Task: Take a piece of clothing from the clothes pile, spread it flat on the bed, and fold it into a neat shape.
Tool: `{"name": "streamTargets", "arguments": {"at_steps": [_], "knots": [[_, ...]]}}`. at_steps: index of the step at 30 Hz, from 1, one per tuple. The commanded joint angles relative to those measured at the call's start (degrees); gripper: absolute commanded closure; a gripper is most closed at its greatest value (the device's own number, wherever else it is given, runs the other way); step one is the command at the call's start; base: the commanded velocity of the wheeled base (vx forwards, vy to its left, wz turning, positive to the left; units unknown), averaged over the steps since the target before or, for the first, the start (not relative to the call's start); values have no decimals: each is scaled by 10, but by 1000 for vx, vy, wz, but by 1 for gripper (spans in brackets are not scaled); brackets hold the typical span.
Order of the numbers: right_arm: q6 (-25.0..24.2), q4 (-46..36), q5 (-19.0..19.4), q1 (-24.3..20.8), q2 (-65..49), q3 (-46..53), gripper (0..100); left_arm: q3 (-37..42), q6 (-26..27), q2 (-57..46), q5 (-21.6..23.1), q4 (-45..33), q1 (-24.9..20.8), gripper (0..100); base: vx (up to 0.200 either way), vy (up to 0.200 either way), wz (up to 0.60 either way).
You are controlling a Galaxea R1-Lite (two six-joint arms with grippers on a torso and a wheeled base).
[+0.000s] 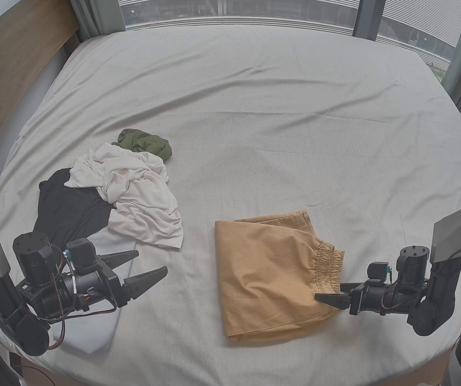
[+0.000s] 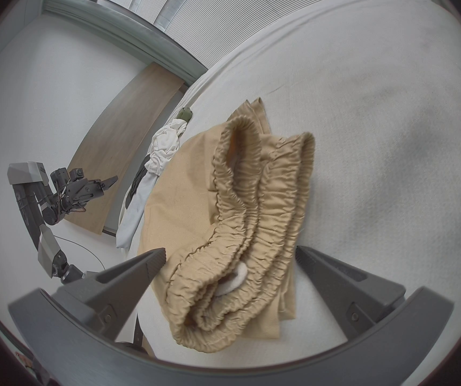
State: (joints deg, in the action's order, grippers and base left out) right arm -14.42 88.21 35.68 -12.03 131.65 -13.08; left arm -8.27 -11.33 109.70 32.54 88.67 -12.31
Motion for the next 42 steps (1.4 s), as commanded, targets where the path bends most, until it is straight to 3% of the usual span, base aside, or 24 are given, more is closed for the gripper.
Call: {"name": "streamTargets", "arguments": {"at_steps": [1,10,21,22,34,42], "knots": [[-9,-1,5,-21,9,-4,0,0,0,0,3,0,0,0,0,0,0],[-43,0,30,-41,2,-8,0,0,0,0,3,0,0,0,0,0,0],[-55,0,31,-42,1,-16,0,0,0,0,4,0,0,0,0,0,0],[-57,0,31,-42,1,-18,100,0,-1,-1,4,0,0,0,0,0,0],[-61,0,33,-50,0,-15,100,0,-1,-1,4,0,0,0,0,0,0],[-104,0,40,-70,-88,1,100,-1,-4,-21,5,0,1,0,0,0,0]]}}
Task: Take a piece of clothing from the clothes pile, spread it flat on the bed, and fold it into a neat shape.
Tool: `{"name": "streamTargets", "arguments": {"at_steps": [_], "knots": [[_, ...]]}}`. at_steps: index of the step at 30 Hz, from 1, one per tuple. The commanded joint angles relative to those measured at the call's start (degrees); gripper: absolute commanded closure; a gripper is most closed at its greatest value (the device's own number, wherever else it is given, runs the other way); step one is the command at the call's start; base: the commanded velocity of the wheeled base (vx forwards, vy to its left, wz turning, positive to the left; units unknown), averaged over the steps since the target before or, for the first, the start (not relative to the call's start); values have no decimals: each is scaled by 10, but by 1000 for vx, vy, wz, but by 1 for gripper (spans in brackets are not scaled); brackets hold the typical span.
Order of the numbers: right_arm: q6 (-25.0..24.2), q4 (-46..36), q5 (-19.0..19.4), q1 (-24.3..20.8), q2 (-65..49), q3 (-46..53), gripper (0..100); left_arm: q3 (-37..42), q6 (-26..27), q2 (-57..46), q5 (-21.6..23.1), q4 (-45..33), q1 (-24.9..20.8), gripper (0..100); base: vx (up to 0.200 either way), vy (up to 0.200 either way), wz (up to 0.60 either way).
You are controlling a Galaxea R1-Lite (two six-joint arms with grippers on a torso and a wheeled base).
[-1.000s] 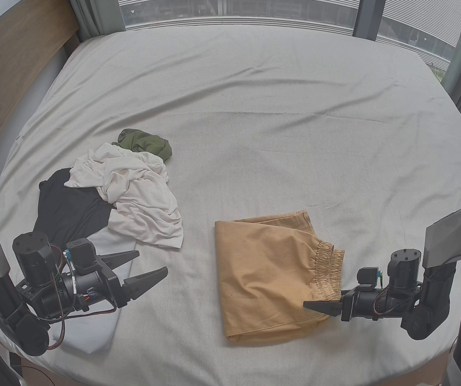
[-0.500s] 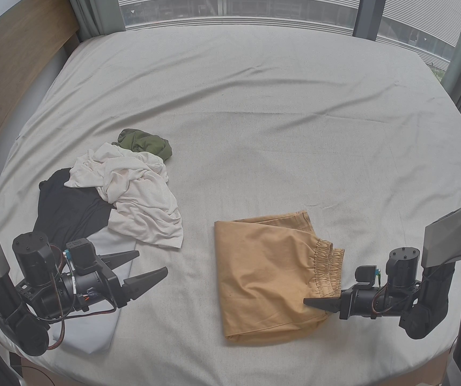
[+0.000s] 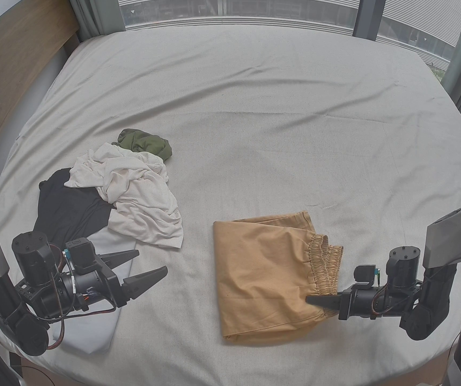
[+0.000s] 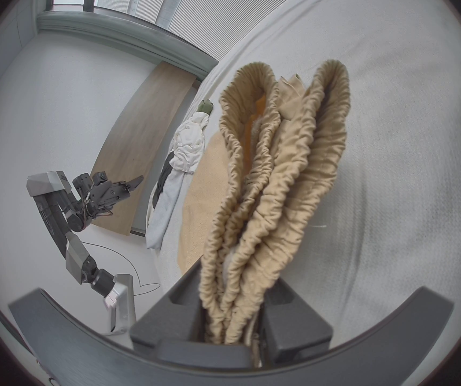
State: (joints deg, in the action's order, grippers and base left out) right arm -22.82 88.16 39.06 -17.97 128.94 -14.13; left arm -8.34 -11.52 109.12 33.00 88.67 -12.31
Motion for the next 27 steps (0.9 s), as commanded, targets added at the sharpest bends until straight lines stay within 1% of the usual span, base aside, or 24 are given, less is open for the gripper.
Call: {"name": "streamTargets", "arguments": {"at_steps": [1,3,5,13,23,26,27], "knots": [[-29,1,13,-15,-77,14,100,0,-2,-17,0,0,1,0,0,0,0],[-47,1,17,-21,-104,17,100,0,-3,-21,0,0,2,0,0,0,0],[-54,1,17,-21,-122,18,100,0,-3,-25,0,0,2,0,0,0,0],[-71,0,17,-22,-170,9,100,-2,-11,-34,0,0,3,0,0,0,0],[-74,0,17,-25,-180,-26,100,0,-11,-34,0,0,4,0,0,0,0],[-95,-1,16,-25,-192,-63,100,-2,-11,-34,2,0,12,0,0,0,0],[-95,-1,16,-25,-192,-63,100,-2,-11,-34,2,0,12,0,0,0,0]]}}
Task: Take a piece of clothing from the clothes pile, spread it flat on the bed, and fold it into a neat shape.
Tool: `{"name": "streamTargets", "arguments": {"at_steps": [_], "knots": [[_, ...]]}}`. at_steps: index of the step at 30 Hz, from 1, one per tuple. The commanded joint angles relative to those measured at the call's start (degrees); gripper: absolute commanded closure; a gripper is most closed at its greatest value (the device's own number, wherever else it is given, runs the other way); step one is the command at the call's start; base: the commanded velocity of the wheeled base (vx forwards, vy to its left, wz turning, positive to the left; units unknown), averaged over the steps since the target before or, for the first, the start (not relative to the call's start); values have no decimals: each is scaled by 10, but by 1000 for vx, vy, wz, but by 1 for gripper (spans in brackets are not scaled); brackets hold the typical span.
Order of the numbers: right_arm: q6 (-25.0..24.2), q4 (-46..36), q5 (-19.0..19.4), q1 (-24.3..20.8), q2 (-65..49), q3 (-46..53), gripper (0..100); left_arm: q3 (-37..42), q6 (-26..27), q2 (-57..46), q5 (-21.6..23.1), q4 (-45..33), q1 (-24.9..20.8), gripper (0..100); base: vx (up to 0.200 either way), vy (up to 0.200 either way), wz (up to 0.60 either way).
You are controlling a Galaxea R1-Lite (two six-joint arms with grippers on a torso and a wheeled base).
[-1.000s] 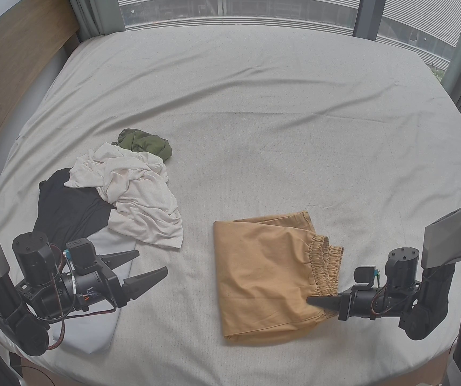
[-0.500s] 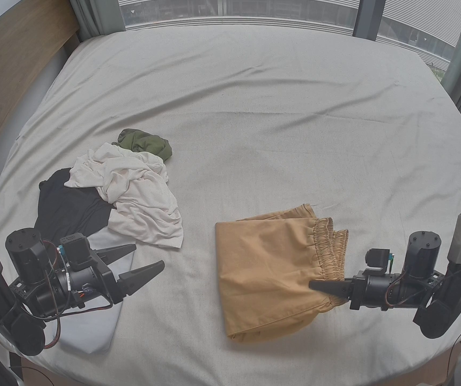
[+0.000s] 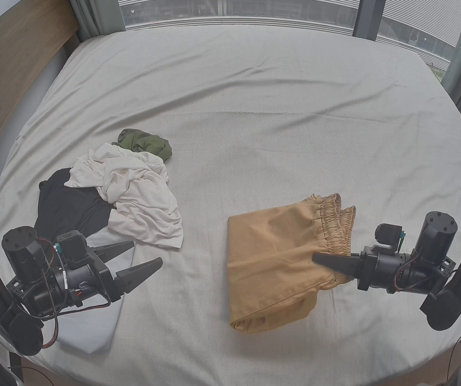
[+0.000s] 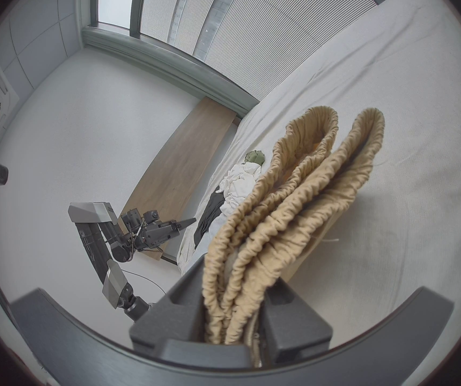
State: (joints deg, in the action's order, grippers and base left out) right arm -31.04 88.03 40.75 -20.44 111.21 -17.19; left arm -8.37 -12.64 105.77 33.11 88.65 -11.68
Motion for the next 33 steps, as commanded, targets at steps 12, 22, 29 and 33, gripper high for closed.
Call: {"name": "streamTargets", "arguments": {"at_steps": [12,22,29,33], "knots": [[-68,-44,-4,11,-28,-161,100,-2,-1,1,8,0,6,0,0,0,0],[-69,-169,-5,47,-35,-310,100,-2,-1,2,9,0,6,0,0,0,0],[-74,-226,-5,69,-15,-398,100,-2,-2,3,9,0,6,0,0,0,0],[-75,-269,-5,79,20,-475,100,-1,-2,5,9,0,5,0,0,0,0]]}}
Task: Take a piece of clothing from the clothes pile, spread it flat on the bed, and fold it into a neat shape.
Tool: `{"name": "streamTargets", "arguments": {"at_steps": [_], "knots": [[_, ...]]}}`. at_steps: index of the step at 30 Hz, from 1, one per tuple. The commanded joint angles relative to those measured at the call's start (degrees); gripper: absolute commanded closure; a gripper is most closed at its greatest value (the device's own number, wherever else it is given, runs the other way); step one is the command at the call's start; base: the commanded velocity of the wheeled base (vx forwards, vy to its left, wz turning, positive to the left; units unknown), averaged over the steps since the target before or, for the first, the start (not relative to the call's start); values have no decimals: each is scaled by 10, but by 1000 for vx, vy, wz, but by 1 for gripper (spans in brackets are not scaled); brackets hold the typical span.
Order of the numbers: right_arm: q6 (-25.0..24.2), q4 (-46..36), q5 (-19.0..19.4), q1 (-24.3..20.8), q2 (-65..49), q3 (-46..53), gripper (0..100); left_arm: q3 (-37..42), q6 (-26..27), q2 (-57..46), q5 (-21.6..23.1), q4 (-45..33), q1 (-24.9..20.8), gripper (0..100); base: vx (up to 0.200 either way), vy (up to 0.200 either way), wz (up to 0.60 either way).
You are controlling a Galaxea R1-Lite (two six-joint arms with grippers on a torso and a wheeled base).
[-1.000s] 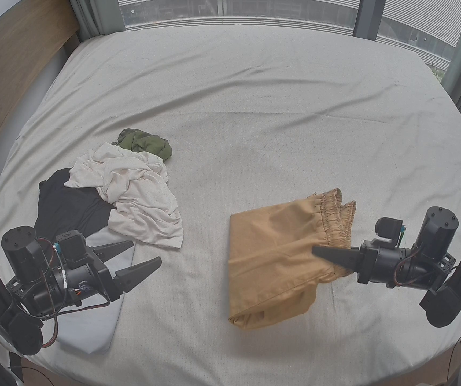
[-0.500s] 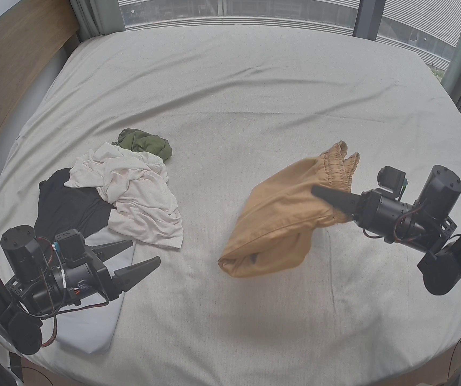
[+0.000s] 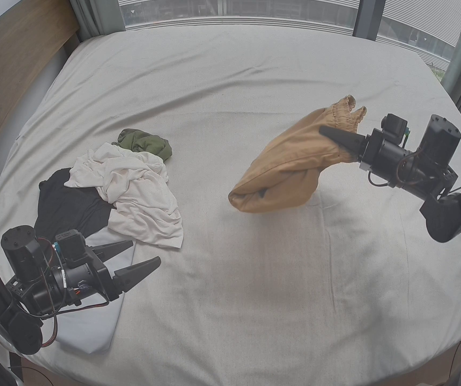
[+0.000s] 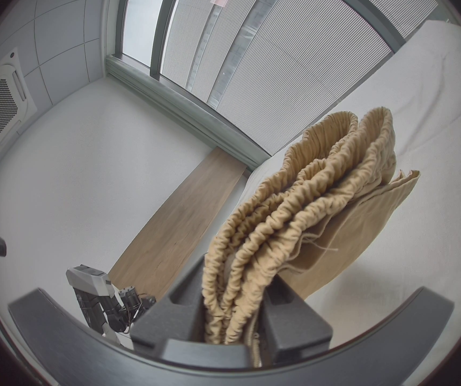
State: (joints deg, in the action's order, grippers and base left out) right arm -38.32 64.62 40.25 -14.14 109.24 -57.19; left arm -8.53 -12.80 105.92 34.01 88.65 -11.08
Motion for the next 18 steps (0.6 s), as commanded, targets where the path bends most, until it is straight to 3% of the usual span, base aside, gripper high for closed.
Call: {"name": "streamTargets", "arguments": {"at_steps": [1,18], "knots": [[-2,-40,0,17,44,-85,100,1,-1,3,0,0,-1,0,0,0,0],[-2,-114,-1,12,208,-328,100,4,-5,3,12,0,-1,0,0,0,0]]}}
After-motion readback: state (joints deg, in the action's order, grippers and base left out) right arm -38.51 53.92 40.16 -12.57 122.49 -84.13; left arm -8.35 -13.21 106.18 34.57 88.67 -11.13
